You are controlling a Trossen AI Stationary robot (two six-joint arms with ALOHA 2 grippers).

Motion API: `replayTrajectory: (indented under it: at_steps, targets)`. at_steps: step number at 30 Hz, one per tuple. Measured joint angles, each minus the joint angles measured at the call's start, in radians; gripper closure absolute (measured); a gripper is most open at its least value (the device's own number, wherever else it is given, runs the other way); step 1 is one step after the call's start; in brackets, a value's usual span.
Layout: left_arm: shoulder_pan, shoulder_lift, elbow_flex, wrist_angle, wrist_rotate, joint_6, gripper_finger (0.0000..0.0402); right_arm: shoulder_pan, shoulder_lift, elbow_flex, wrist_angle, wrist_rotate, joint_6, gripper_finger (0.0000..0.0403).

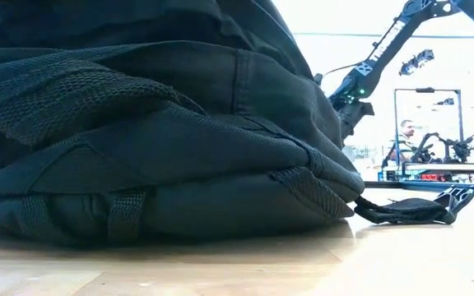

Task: Unpack backpack
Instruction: Put the black phone wrapped in a white charger into the black backpack

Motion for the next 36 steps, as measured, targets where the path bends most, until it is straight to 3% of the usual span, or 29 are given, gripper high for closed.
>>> replayTrajectory:
  at_steps: [4,8,15,19,25,32,36]
  targets:
    - [0.007,0.000,-0.044,0.073,0.028,-0.027,0.0402,0.060,0.015,0.000,0.076,0.082,-0.009,0.0388]
    - [0.007,0.000,-0.068,0.166,0.137,-0.028,0.0402,0.090,0.015,0.009,0.136,0.167,0.024,0.0328]
    - [0.002,0.006,-0.076,0.220,0.165,-0.034,0.0402,0.039,0.029,0.029,0.141,0.117,0.062,0.0183]
    - [0.005,0.015,-0.076,0.213,0.214,-0.052,0.0402,0.034,0.092,0.029,0.138,0.088,0.087,0.0132]
    - [0.022,0.054,-0.099,0.222,0.254,-0.060,0.0402,0.054,0.113,0.117,0.047,0.068,0.081,0.0122]
    - [0.069,0.074,-0.214,0.242,0.277,-0.122,0.0402,0.083,0.164,0.187,-0.006,0.064,0.052,0.0122]
    - [0.106,0.092,-0.287,0.346,0.347,-0.133,0.0402,0.088,0.230,0.255,-0.090,0.050,0.046,0.0122]
